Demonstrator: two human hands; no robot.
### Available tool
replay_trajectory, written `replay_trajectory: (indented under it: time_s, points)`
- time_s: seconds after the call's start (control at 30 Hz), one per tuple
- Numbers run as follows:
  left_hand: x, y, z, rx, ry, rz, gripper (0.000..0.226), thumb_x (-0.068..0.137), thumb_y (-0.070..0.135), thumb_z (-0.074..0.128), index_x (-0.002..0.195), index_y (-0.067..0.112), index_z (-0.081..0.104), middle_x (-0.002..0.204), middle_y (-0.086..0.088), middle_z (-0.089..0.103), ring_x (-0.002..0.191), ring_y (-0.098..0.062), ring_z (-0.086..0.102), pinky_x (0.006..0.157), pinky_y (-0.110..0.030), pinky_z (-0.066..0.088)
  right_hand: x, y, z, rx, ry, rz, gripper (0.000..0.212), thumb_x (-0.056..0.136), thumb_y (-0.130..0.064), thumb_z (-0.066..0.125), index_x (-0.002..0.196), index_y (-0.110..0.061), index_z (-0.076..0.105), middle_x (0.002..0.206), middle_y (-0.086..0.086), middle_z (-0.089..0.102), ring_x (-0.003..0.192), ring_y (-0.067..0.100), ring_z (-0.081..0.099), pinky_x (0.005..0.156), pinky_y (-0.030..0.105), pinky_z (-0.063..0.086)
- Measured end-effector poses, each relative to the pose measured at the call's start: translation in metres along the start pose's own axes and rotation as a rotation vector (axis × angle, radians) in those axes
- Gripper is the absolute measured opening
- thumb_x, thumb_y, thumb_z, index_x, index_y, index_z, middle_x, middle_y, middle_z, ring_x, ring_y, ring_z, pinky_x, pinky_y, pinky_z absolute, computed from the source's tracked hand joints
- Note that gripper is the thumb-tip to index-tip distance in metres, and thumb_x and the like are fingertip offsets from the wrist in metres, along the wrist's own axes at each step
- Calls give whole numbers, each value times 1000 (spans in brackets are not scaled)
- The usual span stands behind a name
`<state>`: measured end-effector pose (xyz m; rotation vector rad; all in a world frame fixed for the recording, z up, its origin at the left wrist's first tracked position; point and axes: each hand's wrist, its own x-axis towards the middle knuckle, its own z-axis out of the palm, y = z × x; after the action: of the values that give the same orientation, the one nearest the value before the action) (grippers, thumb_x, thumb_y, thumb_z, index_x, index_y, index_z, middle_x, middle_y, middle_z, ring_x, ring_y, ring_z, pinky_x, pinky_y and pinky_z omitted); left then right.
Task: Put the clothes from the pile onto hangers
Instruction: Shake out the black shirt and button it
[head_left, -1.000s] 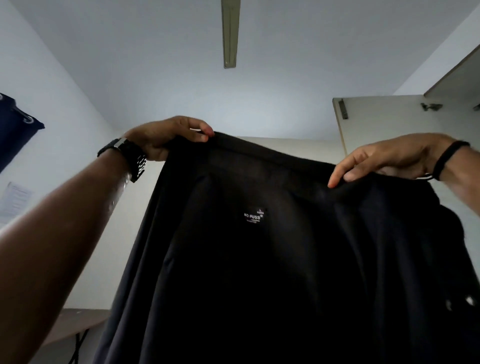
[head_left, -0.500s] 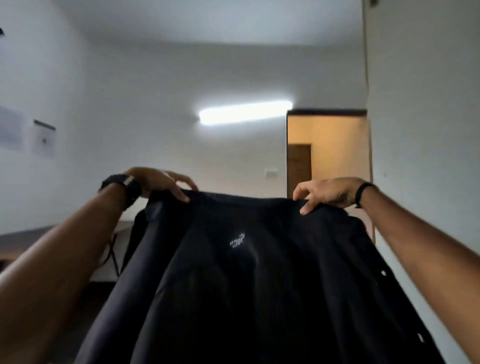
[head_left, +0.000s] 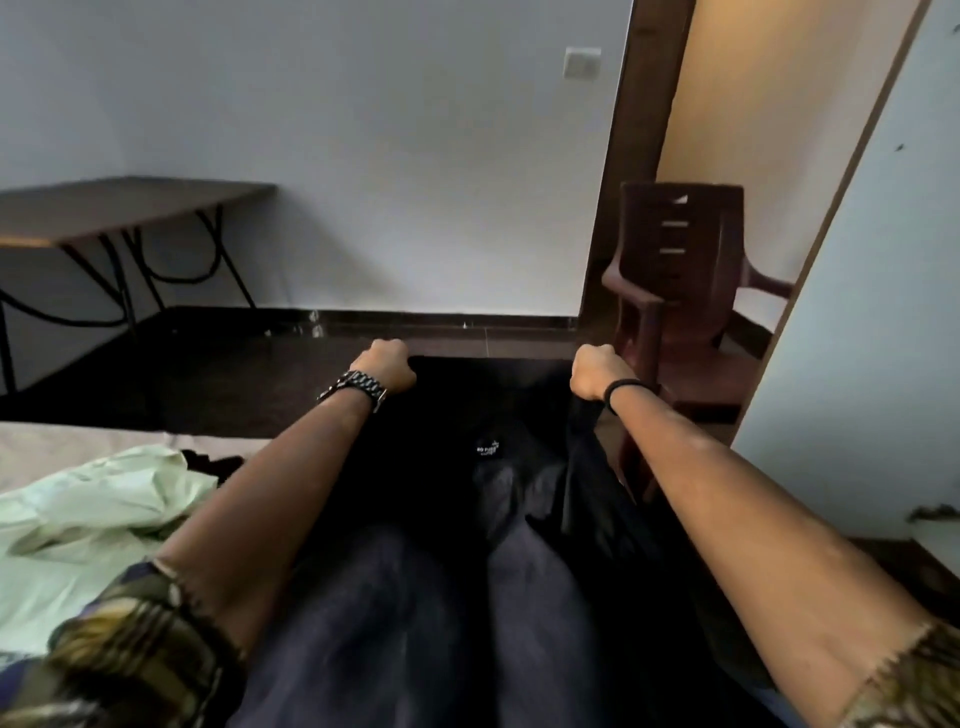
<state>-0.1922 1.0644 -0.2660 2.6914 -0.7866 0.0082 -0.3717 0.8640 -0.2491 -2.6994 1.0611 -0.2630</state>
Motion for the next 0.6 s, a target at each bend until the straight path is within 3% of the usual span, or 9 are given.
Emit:
replay_trajectory:
  time_s: [0.2,0.3,0.37,0.4,0.43,0.47,0.5,0.53,0.6]
  points:
    - [22,-9,28,-377,-28,-156,25,83,6,52,101,-10,60,106,-27,63,99,-40,62,77,-36,50,16,13,25,189,-9,120,27,91,-3,45,111,7,58,124,27,54,113,39,55,85,35,47]
    - [24,-6,39,-759,-156,-232,16,82,-7,44,87,-13,57,91,-31,63,81,-39,65,67,-49,59,23,13,35,493,-158,139,13,90,2,41,86,0,54,95,16,55,85,31,56,67,34,49]
    - [14,4,39,-940,-149,-281,22,87,-16,40,71,-4,47,72,-19,52,64,-32,62,54,-43,58,21,15,34,486,-256,105,22,86,11,33,75,2,50,73,11,40,68,22,39,67,25,41]
    - [14,6,41,-1025,-167,-288,27,89,-17,40,68,0,44,68,-14,47,57,-25,60,56,-39,59,18,15,33,447,-307,86,24,82,15,30,83,14,53,72,18,37,69,27,38,64,29,39]
    - [13,7,42,-1062,-204,-270,28,90,-14,41,67,2,43,67,-12,45,53,-19,60,64,-37,59,19,17,34,461,-349,55,35,79,17,27,104,26,50,82,33,44,82,40,46,71,26,30]
    - [12,7,43,-1067,-246,-238,27,91,-12,44,69,2,45,68,-12,47,54,-15,60,71,-35,58,20,20,32,445,-384,20,46,78,19,27,122,26,38,107,46,43,106,51,46,76,28,37]
    - [11,6,44,-1062,-276,-204,23,91,-11,46,73,2,48,74,-13,52,62,-16,62,73,-32,57,20,24,32,431,-405,32,50,79,20,30,129,23,33,127,45,38,123,50,39,76,30,38]
    - [12,6,44,-1061,-310,-186,17,89,-12,49,80,3,50,82,-13,55,73,-18,62,72,-29,57,21,28,32,418,-396,28,48,82,18,36,130,20,39,132,40,40,126,46,41,81,32,43]
    - [13,4,44,-988,-342,-144,29,84,-15,53,104,5,48,100,-14,54,94,-23,59,76,-31,55,24,36,32,324,-294,-19,33,84,9,51,115,8,62,118,29,61,107,38,61,86,38,52]
